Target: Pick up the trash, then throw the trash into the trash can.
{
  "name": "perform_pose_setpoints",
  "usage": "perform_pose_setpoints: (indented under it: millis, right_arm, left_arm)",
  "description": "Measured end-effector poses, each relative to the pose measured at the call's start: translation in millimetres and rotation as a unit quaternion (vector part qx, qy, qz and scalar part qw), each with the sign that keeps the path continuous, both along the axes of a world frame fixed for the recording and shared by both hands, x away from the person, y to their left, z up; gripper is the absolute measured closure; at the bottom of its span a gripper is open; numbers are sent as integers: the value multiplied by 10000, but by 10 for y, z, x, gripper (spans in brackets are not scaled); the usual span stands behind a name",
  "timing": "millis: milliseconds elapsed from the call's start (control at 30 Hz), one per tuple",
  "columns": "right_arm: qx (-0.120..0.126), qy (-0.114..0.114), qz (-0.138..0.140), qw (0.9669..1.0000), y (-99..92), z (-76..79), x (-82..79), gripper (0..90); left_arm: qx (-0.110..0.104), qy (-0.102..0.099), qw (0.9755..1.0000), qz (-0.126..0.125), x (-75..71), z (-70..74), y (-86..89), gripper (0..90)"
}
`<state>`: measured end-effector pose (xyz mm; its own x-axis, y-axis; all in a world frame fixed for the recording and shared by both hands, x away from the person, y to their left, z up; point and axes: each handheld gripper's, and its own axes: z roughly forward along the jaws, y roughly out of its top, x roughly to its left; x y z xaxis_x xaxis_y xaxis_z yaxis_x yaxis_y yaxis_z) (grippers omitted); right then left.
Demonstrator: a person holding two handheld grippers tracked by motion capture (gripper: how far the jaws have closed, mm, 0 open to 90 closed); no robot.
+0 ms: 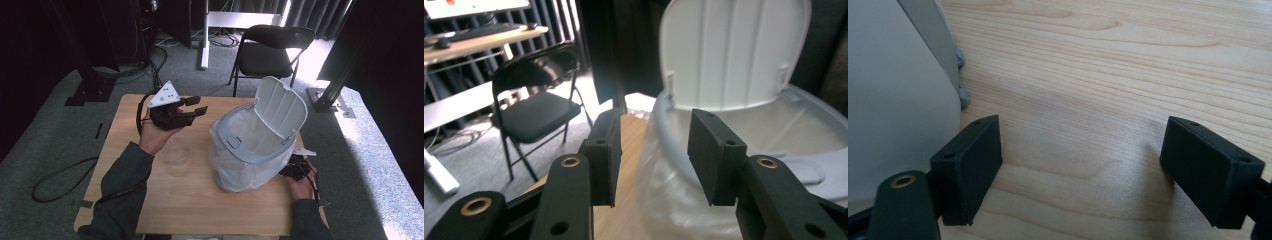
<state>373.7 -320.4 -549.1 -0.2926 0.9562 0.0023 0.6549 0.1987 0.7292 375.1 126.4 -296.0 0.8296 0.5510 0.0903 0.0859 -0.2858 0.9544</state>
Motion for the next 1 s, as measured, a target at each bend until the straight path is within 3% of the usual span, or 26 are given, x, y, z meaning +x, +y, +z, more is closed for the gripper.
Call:
perform_pose_setpoints:
  millis: [300, 667, 900, 1000]
  right_arm:
    - [-1, 1, -3, 10000, 0, 0, -1, 161]
    - [-2, 0, -6, 10000, 1, 0, -3, 160]
    - [4, 6, -12, 10000, 3, 0, -4, 160]
    - [4, 7, -13, 10000, 3, 1, -5, 160]
  left_arm:
    - [-122, 219, 9994, 225, 124, -165, 260, 551]
    - [-40, 443, 9982, 397, 217, -356, 449, 506]
    - [-18, 707, 9953, 665, 300, -585, 666, 508]
    - [6, 724, 9947, 726, 312, -652, 718, 514]
